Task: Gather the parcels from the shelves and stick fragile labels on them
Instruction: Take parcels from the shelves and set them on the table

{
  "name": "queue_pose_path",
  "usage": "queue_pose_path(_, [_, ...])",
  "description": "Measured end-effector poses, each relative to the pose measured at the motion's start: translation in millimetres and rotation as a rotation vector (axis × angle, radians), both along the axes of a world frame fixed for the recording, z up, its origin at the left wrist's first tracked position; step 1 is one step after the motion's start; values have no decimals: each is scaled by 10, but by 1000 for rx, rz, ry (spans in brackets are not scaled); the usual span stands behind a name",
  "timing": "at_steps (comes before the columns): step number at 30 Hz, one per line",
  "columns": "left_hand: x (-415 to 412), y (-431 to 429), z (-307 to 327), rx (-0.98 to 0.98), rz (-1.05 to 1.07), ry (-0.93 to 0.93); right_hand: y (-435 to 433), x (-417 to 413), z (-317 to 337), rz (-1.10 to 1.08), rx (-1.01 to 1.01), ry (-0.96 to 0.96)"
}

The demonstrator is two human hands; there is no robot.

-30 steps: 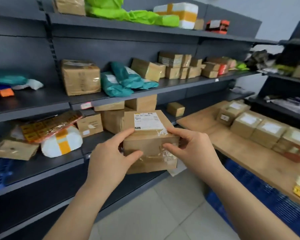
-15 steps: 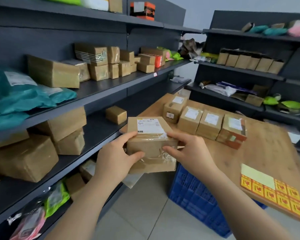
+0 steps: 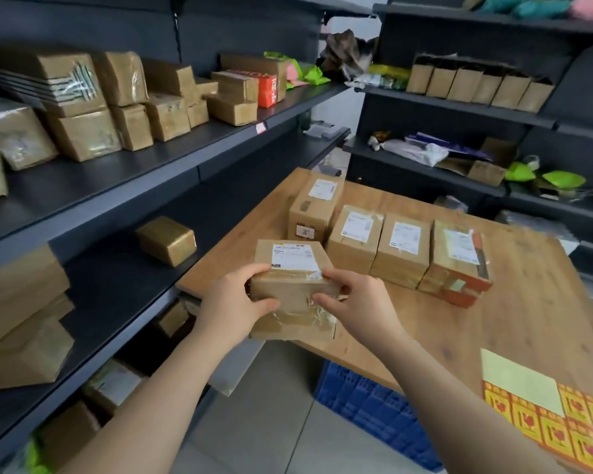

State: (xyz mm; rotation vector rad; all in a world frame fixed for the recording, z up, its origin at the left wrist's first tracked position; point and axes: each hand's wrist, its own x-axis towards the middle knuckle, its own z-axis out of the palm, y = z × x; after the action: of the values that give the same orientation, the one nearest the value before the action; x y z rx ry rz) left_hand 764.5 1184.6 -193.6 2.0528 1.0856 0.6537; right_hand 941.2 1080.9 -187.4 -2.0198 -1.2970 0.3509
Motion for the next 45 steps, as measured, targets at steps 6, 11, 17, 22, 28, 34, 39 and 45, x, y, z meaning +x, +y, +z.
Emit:
queue_pose_path(6, [545, 559, -372, -68, 49, 48, 598, 526, -341, 25, -63, -35])
queue_pose_path(11, [803, 924, -650, -108, 66, 88, 983, 782, -646, 37, -132, -82])
queue_pose_path(17, [924, 1320, -899, -143, 25, 156, 1312, 897, -936, 63, -230, -128])
queue_pose_path(22, [939, 1570, -1073, -189, -47, 211, 1442, 829, -1072, 28, -312, -107])
queue_pose_path(28, [942, 1761, -1246, -153, -132, 275, 1566, 736, -1206, 7, -389, -123])
queue_pose_path(34, [880, 1806, -1271, -137, -232, 309, 1584, 665, -1226, -29, -434, -169])
queue_pose_path(39, [839, 1794, -1076, 33, -253, 384, 1619, 656, -1120, -29, -366, -276])
queue_pose_path(45, [698, 1650, -651, 267, -145, 301, 1683, 514, -859, 88, -152, -419])
